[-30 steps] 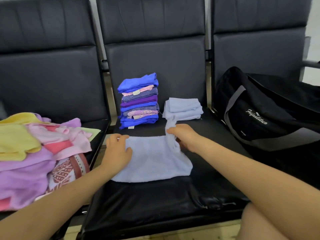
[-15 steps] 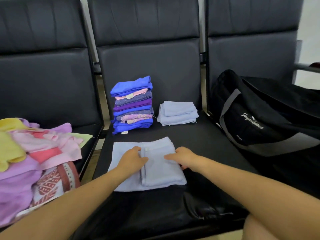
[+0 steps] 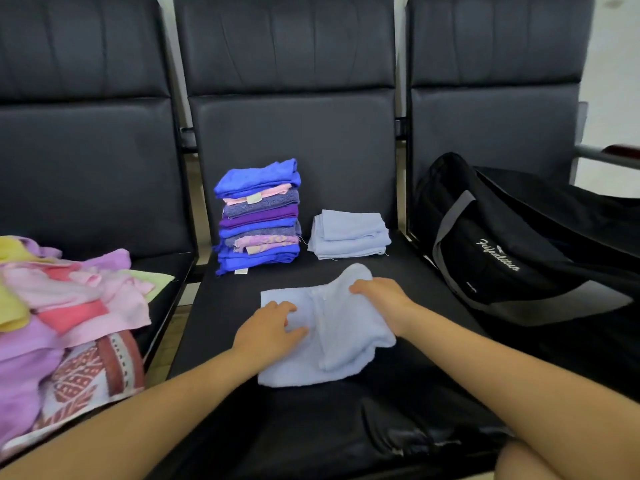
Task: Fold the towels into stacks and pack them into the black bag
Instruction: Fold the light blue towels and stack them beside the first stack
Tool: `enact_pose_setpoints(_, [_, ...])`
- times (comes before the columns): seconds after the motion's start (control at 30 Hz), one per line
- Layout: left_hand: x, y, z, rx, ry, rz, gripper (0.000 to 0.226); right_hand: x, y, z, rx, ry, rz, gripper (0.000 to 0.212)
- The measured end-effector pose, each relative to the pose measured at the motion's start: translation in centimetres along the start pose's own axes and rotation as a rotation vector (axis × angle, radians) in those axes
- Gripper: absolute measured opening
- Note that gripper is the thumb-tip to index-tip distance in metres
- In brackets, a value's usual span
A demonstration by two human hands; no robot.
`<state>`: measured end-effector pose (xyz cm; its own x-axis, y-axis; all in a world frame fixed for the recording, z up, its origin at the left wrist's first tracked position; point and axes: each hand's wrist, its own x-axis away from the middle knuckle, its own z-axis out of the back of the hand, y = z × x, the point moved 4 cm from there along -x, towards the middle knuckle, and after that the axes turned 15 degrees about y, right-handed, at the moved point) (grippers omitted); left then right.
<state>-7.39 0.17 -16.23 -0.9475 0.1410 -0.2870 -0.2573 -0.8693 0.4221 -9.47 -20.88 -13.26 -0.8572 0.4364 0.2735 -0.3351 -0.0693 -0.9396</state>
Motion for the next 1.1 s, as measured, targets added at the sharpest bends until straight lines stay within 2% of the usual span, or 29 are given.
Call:
enact_pose_setpoints(0.1, [-0.4, -1.4, 0.0, 0.136, -0.024, 0.129, 0.033, 1.4, -1.5, -0.3, 0.016, -0.060, 0.101, 0.013])
enact_pose_setpoints(0.17, [-0.5, -1.8, 0.3, 0.309, -0.001, 0.227, 0.024, 2.5, -1.8, -1.7, 0.009, -0.169, 0.145, 0.011])
enact_pose_setpoints(0.23, [-0.3, -2.0, 0.8, 0.481, 0.021, 0.341, 0.033, 3.9, -1.7, -3.4, -0.025, -0.349, 0.125, 0.013])
enact_pose_setpoints(0.3, [0.0, -2.2, 1.1, 0.534, 0.018, 0.400, 0.038, 4.4, -1.2, -4.5, -0.020, -0.480, 0.111, 0.022])
enact_pose_setpoints(0.37, [0.1, -2.6, 1.2, 0.558, -0.001, 0.423, 0.037, 3.8, -0.6, -5.0, 0.027, -0.423, 0.131, 0.024])
enact_pose_setpoints(0.47, [-0.1, -3.1, 1.0, 0.520, -0.028, 0.387, 0.021, 1.7, 1.4, -4.8, 0.203, -0.110, 0.221, 0.015])
enact_pose_setpoints(0.53, [0.0, -3.0, 0.9, 0.451, -0.026, 0.353, 0.013, 0.9, 2.9, -4.4, 0.350, 0.004, 0.272, 0.011])
enact_pose_setpoints(0.63, [0.0, -3.2, 0.7, 0.422, 0.010, 0.324, 0.016, 1.8, 3.9, -4.7, 0.360, -0.145, 0.220, 0.035])
enact_pose_setpoints(0.77, [-0.1, -3.2, 0.3, 0.414, -0.030, 0.323, 0.017, 3.2, 3.9, -5.9, 0.223, -0.395, 0.111, 0.012])
enact_pose_setpoints(0.9, [-0.1, -2.4, 0.2, 0.459, -0.060, 0.385, 0.035, 3.5, 2.0, -6.4, 0.005, -0.359, 0.113, 0.040])
enact_pose_setpoints(0.97, [0.6, -1.1, 0.7, 0.644, -0.099, 0.445, 0.038, 3.7, 0.4, -6.0, -0.085, -0.306, 0.149, 0.030])
enact_pose_setpoints(1.0, [1.1, -0.1, 1.0, 0.820, -0.148, 0.495, 0.040, 3.6, -0.5, -5.6, -0.121, -0.298, 0.160, 0.029])
enact_pose_setpoints(1.07, [2.0, 1.6, 1.9, 1.242, -0.287, 0.630, 0.049, 3.7, -1.7, -4.9, -0.195, -0.322, 0.162, 0.037])
enact_pose_setpoints(1.1, [2.2, 2.3, 2.5, 1.371, -0.341, 0.686, 0.053, 3.7, -2.2, -4.6, -0.216, -0.343, 0.152, 0.043])
